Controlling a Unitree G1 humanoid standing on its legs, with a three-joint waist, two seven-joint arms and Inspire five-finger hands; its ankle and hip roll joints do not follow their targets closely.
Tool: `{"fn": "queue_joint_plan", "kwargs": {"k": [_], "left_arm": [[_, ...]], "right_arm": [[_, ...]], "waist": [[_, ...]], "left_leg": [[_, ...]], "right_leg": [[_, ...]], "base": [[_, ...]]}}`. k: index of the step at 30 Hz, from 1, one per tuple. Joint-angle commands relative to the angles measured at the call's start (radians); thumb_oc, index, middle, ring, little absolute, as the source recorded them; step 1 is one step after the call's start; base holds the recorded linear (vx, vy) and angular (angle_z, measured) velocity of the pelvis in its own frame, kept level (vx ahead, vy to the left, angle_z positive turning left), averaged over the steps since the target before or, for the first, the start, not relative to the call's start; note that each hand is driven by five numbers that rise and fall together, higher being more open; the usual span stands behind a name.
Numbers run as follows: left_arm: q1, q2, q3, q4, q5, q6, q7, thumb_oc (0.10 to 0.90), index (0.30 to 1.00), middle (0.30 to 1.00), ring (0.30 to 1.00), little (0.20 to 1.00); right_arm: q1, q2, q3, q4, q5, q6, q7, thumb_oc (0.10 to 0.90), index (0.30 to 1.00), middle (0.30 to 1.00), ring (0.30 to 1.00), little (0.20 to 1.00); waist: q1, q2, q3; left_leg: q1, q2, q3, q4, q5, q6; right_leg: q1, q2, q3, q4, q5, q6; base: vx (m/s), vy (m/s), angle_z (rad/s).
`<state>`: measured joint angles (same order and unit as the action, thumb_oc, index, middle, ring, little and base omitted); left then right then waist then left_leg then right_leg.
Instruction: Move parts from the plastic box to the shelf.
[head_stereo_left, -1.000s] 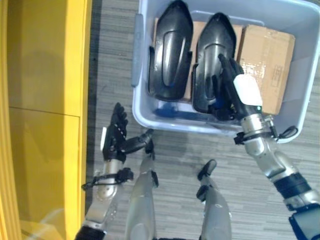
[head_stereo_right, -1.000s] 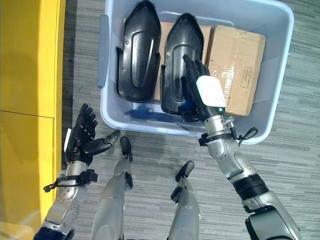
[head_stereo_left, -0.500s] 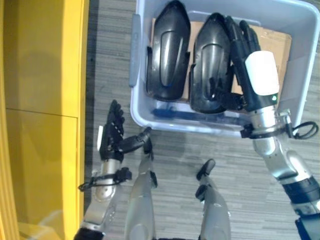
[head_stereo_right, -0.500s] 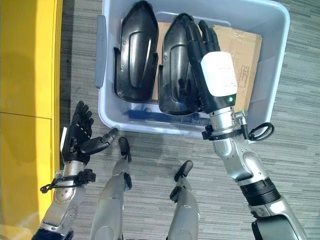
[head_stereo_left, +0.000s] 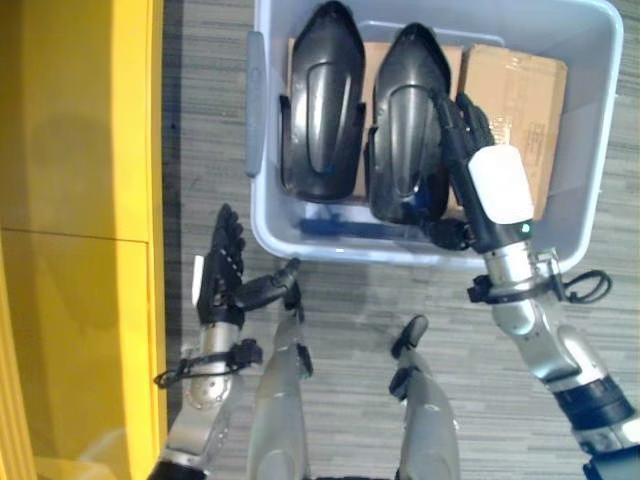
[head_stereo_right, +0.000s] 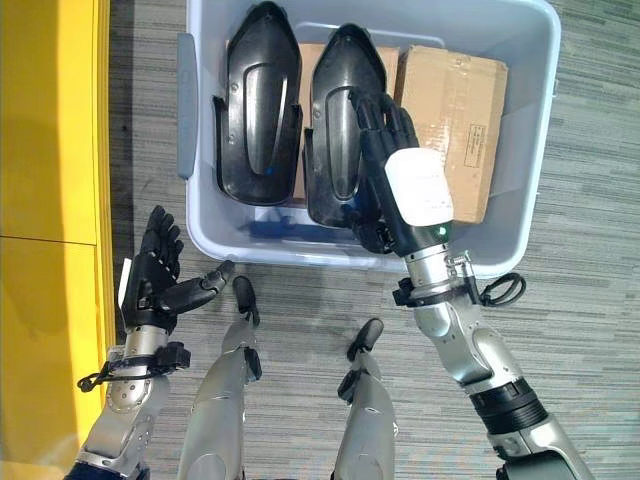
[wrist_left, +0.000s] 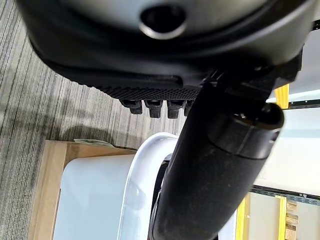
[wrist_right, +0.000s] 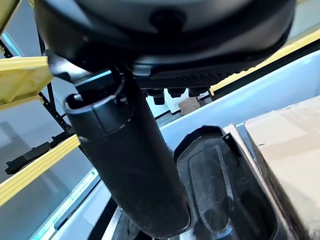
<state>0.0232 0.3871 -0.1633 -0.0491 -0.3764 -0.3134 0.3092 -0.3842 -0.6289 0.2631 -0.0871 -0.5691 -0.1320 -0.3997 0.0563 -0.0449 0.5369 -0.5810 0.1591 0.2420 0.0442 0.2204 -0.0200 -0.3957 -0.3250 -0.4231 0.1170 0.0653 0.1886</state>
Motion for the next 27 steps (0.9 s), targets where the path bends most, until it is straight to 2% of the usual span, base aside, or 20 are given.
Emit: {"fn": "queue_joint_plan", "kwargs": {"k": [1, 12, 27], "left_arm": [[0.014, 0.020, 0.047, -0.128, 0.057, -0.086, 0.021, 0.900, 1.000, 1.000, 1.000, 1.000], [0.016, 0.020, 0.038, -0.126, 0.053, -0.085, 0.031, 0.900, 1.000, 1.000, 1.000, 1.000], [0.012, 0.011, 0.035, -0.116, 0.048, -0.088, 0.038, 0.900, 1.000, 1.000, 1.000, 1.000]], "right_arm": [[-0.104, -0.033, -0.017, -0.140, 0.048, -0.082, -0.035, 0.900, 1.000, 1.000, 1.000, 1.000], [-0.137, 0.006, 0.059, -0.135, 0.084, -0.092, -0.011, 0.900, 1.000, 1.000, 1.000, 1.000], [-0.149, 0.033, 0.093, -0.065, 0.130, -0.087, -0.004, 0.900, 1.000, 1.000, 1.000, 1.000]], "waist": [[0.017, -0.037, -0.017], [0.019, -0.043, -0.017], [0.022, -0.040, -0.017]], "left_leg": [[0.123, 0.069, 0.017, 0.002, -0.089, -0.107], [0.122, 0.068, 0.019, -0.005, -0.088, -0.106], [0.113, 0.069, 0.021, -0.007, -0.086, -0.106]], "right_leg": [[0.012, 0.030, 0.050, -0.007, 0.057, -0.001], [0.011, 0.033, 0.049, -0.012, 0.060, -0.001], [-0.005, 0.032, 0.048, -0.007, 0.061, -0.002]], "base": [[0.00, 0.000, 0.00], [0.00, 0.000, 0.00], [0.00, 0.000, 0.00]]}}
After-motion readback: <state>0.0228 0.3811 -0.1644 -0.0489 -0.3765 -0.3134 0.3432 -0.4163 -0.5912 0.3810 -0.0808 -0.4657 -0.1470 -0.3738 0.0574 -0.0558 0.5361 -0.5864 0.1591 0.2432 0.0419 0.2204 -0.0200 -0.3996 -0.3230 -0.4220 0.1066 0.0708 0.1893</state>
